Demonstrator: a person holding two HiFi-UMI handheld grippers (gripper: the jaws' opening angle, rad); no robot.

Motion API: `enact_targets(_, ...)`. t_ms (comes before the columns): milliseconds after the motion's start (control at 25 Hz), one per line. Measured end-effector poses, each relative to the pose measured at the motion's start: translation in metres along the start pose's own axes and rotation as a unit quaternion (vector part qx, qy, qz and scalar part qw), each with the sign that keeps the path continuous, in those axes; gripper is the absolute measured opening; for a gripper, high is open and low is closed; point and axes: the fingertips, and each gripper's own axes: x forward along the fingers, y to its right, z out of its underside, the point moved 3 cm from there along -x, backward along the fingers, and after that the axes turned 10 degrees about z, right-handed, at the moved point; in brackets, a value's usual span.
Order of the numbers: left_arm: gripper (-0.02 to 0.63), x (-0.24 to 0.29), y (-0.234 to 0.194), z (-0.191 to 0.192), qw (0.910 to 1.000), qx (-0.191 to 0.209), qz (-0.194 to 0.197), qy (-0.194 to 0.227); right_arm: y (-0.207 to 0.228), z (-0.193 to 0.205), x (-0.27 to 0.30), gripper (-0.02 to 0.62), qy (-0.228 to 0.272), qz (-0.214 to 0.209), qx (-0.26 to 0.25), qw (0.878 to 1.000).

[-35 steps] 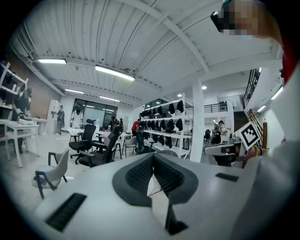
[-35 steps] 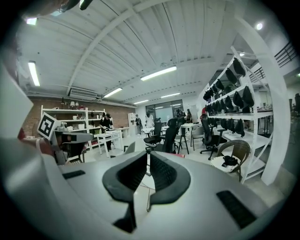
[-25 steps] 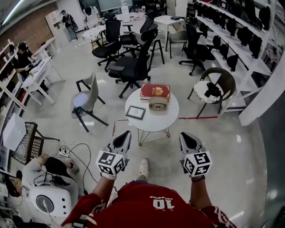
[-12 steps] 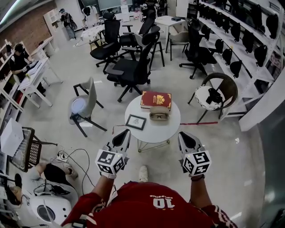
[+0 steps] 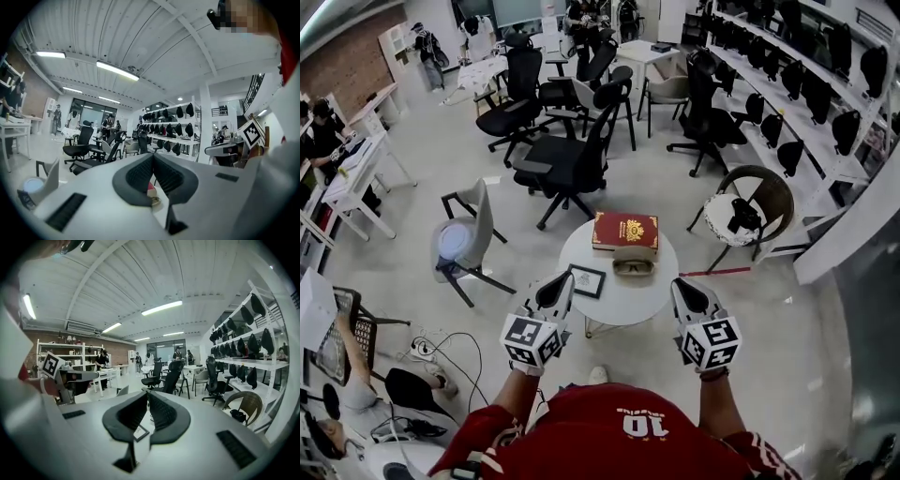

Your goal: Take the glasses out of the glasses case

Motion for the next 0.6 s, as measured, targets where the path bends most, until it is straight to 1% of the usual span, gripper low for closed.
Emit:
enact_targets(240,0.009,0.016,-0.04,0.001,0.9998,-0.011,0.016,0.007,-0.01,-0.009,0.033,0.029,-0.002,0.016,-0.009,1.0)
enact_targets(440,0.009,0.027,-0.062,0.01,0.9993,-0.012,0.034,0.003,-0.017,-0.009,0.051,0.029,-0.008,0.034,-0.01,0.999)
enact_targets(600,0.009,0.031,-0.077,0.014,0.9989,-0.023,0.039,0.009,-0.026,-0.008,0.062,0.029,-0.017,0.036,-0.018,0.999)
